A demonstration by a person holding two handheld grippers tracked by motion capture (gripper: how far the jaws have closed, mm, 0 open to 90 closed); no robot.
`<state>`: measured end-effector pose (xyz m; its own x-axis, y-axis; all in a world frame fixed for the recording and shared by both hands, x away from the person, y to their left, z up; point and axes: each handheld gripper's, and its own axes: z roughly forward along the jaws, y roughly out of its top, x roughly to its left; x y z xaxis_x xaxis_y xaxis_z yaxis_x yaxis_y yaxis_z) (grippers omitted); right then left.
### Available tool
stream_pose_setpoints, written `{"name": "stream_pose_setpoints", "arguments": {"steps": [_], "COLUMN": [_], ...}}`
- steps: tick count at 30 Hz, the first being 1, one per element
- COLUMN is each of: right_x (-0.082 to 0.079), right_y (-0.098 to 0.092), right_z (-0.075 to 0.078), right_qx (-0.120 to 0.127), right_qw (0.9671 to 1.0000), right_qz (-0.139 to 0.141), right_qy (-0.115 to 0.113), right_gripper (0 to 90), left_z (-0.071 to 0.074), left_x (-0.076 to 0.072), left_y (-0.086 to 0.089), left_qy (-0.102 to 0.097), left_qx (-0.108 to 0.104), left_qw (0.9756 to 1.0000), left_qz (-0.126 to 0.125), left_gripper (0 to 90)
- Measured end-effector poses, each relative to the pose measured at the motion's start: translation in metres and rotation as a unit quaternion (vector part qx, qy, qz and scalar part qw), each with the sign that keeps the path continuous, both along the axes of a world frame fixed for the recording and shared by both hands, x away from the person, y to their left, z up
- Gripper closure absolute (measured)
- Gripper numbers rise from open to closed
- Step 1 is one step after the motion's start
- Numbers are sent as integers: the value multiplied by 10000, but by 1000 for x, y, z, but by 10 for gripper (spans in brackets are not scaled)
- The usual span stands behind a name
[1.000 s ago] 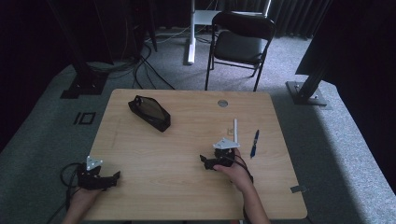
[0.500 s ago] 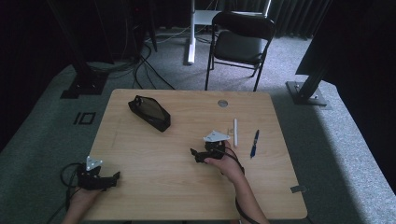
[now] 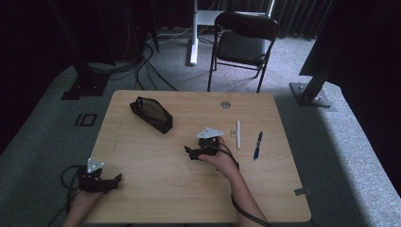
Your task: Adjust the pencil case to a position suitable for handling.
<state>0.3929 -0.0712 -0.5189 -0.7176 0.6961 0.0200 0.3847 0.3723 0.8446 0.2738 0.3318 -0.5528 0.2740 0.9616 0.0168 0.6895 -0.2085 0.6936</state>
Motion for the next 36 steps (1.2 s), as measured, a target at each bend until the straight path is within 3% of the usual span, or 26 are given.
{"name": "stream_pose_setpoints", "arguments": {"steps": [6, 28, 36], "right_x": [8, 31, 40], "right_y": [9, 38, 48], "right_z": [1, 6, 9], "right_qx": [96, 24, 148], "right_qw": [9999, 9997, 9995], "right_qz": [28, 230, 218], "right_qy": [-14, -113, -146], "right_gripper": [136, 136, 136], "left_z": [0, 0, 0], "left_x": [0, 0, 0], "left_y": [0, 0, 0], "left_qy": [2, 3, 4], "left_qx": [-1, 1, 2], "left_qw": [10000, 10000, 10000], "left_qz": [0, -1, -3], "left_gripper": [3, 4, 4]}}
